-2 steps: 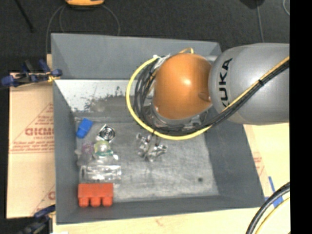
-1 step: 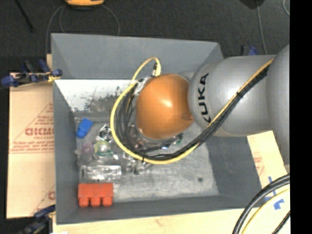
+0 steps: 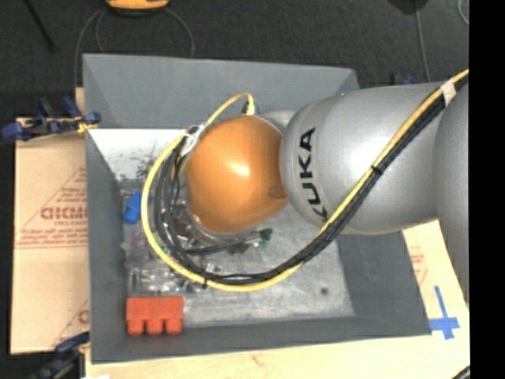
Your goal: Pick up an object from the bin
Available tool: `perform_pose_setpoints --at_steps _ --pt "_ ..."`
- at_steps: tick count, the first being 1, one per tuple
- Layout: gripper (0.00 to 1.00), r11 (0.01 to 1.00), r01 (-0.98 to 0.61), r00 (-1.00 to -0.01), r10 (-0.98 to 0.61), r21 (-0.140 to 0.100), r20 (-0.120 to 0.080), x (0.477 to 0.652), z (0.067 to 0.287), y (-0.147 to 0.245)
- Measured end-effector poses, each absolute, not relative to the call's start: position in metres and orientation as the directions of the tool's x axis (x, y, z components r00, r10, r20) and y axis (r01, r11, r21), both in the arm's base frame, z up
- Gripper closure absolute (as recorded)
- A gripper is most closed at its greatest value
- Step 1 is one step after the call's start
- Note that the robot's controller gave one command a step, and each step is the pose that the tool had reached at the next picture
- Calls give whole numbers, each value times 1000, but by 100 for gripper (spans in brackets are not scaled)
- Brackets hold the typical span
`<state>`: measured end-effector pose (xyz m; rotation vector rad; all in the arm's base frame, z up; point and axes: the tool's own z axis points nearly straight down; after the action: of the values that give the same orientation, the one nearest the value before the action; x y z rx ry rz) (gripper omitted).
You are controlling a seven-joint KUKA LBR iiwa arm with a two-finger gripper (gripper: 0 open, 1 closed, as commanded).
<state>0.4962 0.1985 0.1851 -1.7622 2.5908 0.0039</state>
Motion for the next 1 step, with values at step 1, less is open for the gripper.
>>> perform_pose_setpoints --at_steps 1 --pt "100 252 -968 -252 -968 4 -2 472 132 209"
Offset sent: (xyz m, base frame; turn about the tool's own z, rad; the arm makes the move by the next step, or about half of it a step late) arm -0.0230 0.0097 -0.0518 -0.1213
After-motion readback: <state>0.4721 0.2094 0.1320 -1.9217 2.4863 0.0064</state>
